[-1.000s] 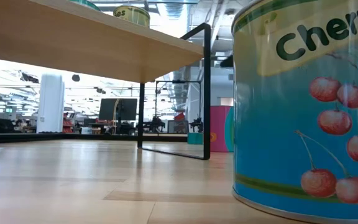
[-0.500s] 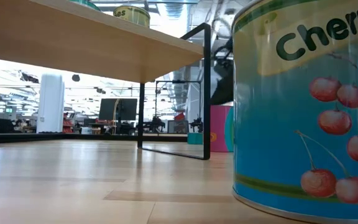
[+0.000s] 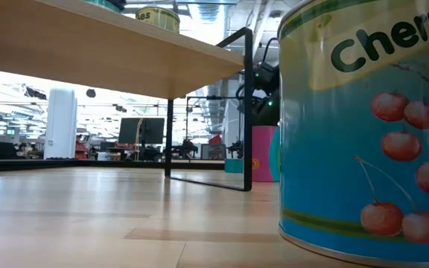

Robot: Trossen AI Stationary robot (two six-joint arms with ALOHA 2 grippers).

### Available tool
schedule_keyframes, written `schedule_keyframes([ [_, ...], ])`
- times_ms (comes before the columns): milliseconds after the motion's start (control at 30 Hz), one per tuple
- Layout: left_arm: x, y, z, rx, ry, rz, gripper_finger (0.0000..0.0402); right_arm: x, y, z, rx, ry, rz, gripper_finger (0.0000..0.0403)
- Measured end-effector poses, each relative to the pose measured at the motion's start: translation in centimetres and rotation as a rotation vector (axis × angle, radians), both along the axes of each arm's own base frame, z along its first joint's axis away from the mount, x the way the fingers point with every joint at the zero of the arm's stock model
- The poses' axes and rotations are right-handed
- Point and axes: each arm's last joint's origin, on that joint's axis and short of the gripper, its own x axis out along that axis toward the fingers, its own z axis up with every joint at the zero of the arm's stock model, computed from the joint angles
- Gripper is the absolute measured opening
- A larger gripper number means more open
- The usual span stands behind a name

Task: Pick and place cans onto a shelf
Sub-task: Put the green tuna can on the shelf

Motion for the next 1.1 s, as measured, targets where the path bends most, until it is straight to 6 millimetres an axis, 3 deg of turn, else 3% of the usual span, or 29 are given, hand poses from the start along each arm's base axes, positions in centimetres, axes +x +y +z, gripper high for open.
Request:
schedule_keyframes([
  [167, 0.7, 0.4, -0.4, 0.020, 0.035, -0.026, 0.0000, 0.1, 0.0, -0.8, 0.007, 0.030, 0.040, 0.0075],
  [267, 0.6, 0.4, -0.2, 0.042, 0.027, -0.037, 0.0000, 0.1, 0.2, -0.7, -0.067, 0.073, 0.151, 0.0068],
  [400, 0.4, 0.2, -0.1, 0.047, 0.032, -0.059, 0.0000, 0.2, 1.2, 0.2, -0.225, 0.135, 0.383, 0.0077],
  [567, 0.3, 0.1, -0.2, 0.038, 0.038, -0.073, 0.0000, 0.9, 3.1, -0.1, -0.341, 0.213, 0.637, 0.0110],
  [833, 0.4, 0.1, -0.2, 0.051, 0.051, -0.084, 0.0000, 1.4, 3.3, 0.0, -0.511, 0.310, 0.719, 0.0155],
  [1100, 0.4, 0.0, -0.2, 0.044, 0.052, -0.117, 0.0000, 1.2, 3.0, 0.0, -0.543, 0.313, 0.774, 0.0148],
])
